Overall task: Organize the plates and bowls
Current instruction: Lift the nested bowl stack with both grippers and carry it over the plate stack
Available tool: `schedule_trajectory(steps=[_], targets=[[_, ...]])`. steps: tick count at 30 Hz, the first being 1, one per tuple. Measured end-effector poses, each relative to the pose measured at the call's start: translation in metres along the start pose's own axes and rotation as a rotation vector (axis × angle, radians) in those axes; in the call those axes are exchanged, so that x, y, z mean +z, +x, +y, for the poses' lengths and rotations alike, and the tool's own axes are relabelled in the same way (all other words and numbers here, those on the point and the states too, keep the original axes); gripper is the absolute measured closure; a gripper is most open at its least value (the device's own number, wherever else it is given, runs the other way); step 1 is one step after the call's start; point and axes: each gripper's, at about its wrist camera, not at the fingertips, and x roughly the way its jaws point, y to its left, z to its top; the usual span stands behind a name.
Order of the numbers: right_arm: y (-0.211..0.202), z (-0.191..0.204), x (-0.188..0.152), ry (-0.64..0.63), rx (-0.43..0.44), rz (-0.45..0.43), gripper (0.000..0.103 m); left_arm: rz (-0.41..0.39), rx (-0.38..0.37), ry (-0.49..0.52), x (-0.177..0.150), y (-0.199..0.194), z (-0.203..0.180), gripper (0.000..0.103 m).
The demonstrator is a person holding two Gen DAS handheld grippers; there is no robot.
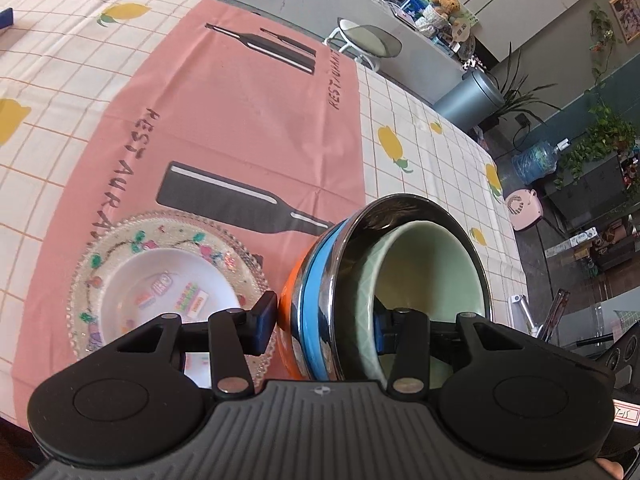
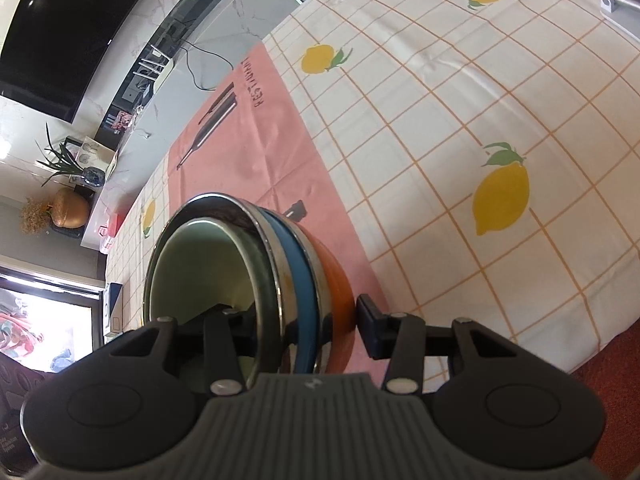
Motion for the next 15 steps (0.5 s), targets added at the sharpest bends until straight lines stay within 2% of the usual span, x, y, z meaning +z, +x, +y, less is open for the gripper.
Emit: schedule_trajectory(steps=[9,15], targets=[[0.026,0.070,-0.018,-0.125,0.060,0.051,0.058,-0.098,0.044,-0.105,0.011,-0.046,0.055,0.052],[0.050,0.095,-0.032,-0.165,0.063,0.109,0.058,-0.096,0.070,-0.165,0.012,-0.052,0.083,0.052]])
